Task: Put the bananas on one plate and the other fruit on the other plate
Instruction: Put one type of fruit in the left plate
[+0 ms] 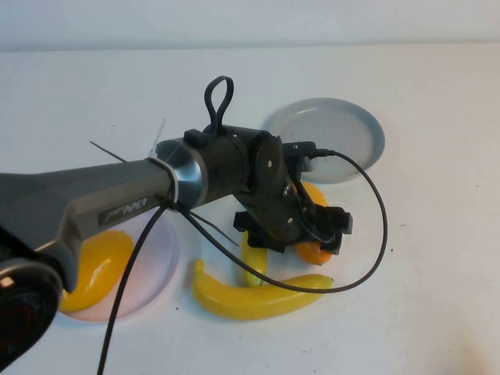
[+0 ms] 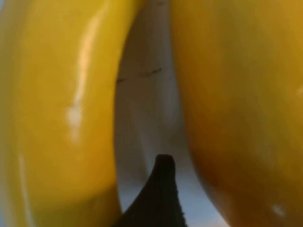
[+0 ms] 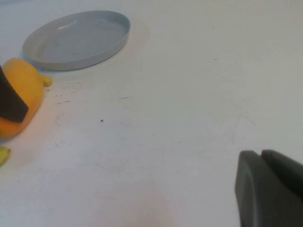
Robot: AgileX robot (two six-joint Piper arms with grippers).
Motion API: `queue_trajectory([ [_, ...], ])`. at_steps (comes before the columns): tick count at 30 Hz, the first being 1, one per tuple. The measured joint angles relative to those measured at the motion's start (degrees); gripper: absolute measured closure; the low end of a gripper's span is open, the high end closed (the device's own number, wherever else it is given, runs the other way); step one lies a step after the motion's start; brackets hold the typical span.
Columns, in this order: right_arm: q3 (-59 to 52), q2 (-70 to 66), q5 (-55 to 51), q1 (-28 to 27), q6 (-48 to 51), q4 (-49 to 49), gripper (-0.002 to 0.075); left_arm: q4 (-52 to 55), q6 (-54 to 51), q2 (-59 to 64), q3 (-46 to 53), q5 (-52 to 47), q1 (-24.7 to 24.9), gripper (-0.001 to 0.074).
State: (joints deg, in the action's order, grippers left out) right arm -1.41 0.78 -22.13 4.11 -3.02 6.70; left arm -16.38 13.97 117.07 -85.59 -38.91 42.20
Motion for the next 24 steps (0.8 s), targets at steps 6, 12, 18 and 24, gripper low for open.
queue_trajectory([
  [6,0.0,0.0,0.0,0.0,0.0,0.0,0.0741,0.1,-1.3,0.8,0.0,0.5,0.0,0.0194],
  [12,0.0,0.0,0.0,0.0,0.0,0.0,0.0742,0.1,-3.0,0.9,0.0,0.6,0.0,0.0252],
  [18,0.0,0.0,0.0,0.0,0.0,0.0,0.0741,1.0,-5.7,-1.6,0.0,-2.9,0.8,0.0252],
  [24,0.0,0.0,0.0,0.0,0.0,0.0,0.0741,3.6,-6.2,-7.2,0.0,-10.7,1.4,0.0253],
])
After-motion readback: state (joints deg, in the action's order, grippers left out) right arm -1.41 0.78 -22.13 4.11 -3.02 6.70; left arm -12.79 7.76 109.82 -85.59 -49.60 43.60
